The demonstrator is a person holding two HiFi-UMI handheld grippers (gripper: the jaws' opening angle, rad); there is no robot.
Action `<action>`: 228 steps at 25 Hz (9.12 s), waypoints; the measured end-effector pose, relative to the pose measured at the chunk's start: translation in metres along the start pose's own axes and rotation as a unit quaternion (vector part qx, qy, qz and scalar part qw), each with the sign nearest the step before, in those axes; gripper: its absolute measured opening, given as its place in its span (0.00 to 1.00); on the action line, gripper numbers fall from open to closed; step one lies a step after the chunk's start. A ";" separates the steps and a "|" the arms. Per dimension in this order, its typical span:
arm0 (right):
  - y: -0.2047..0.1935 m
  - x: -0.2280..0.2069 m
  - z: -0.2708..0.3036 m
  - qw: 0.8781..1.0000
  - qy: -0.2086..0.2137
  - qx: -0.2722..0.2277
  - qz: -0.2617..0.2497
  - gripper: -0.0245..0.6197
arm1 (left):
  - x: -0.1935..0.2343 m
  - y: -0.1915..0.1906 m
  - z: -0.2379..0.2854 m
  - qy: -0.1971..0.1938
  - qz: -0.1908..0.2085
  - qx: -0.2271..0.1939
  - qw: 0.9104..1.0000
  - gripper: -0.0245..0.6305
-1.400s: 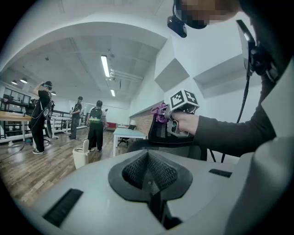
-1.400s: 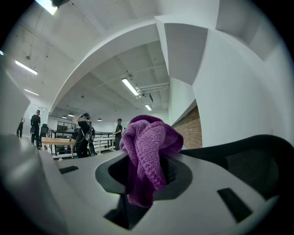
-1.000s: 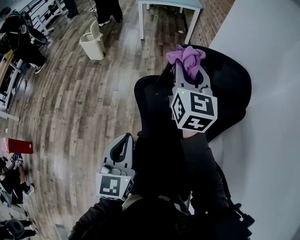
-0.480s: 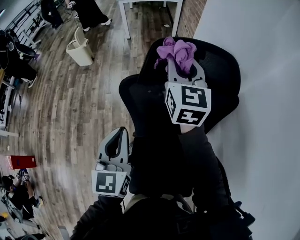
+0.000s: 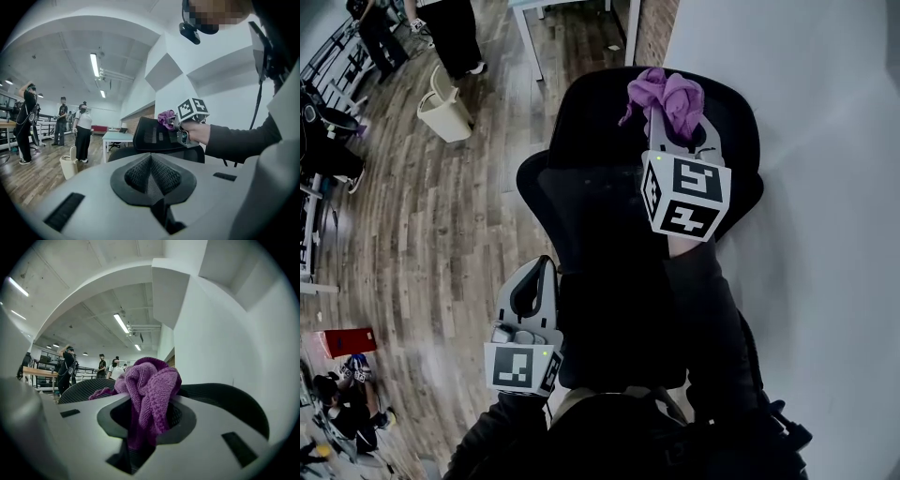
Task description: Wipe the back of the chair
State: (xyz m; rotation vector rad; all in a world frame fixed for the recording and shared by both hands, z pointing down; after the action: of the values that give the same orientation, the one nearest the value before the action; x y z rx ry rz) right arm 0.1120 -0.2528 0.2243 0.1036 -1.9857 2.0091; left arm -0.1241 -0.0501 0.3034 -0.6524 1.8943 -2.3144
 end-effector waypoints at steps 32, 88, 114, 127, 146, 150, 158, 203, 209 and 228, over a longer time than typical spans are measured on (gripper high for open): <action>-0.015 -0.081 -0.070 0.995 -0.100 0.023 -0.014 0.19 | -0.068 -0.010 0.007 -0.069 -0.015 0.004 0.998 0.05; 0.034 0.106 -0.004 0.996 0.081 -0.028 0.008 0.19 | 0.030 0.009 -0.068 0.070 -0.030 -0.041 0.996 0.05; 0.021 0.135 -0.027 0.992 0.122 -0.038 -0.001 0.19 | 0.026 0.002 -0.087 0.085 -0.019 -0.029 0.996 0.05; -0.004 0.098 -0.027 0.996 0.092 -0.018 -0.003 0.19 | 0.008 -0.001 -0.059 0.062 -0.025 -0.016 0.998 0.05; -0.039 -0.006 -0.045 1.000 0.013 0.021 -0.016 0.19 | -0.058 0.016 0.057 -0.055 0.025 -0.031 0.998 0.05; -0.041 -0.024 -0.053 1.000 -0.003 0.026 -0.018 0.19 | -0.081 0.023 0.091 -0.085 0.019 -0.033 0.996 0.05; -0.045 -0.057 -0.073 0.999 -0.033 0.031 -0.021 0.19 | -0.109 0.046 0.134 -0.115 0.014 -0.055 0.992 0.05; -0.053 -0.019 -0.057 1.000 0.002 0.023 -0.021 0.19 | -0.068 0.035 0.154 -0.077 0.000 -0.046 0.996 0.05; -0.043 0.009 -0.044 0.999 0.026 0.020 -0.023 0.19 | -0.044 0.043 0.143 -0.056 -0.004 -0.052 0.997 0.05; -0.015 0.092 -0.027 0.994 0.103 -0.004 -0.023 0.19 | 0.020 0.056 0.095 0.010 -0.005 -0.074 0.997 0.05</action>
State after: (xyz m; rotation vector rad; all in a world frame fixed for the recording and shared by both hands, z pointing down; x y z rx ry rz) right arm 0.0330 -0.2110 0.2628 -0.0569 -1.8465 1.8997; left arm -0.1182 -0.1564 0.2694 -0.6573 2.0917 -2.2108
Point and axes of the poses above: the fingertips, and each gripper's own axes: z forward along the fingers, x to its left, y out of its top, the point moved 10 cm from there along -z, backward along the fingers, and after that the axes turned 12 degrees about -z, right-handed, at the moved point
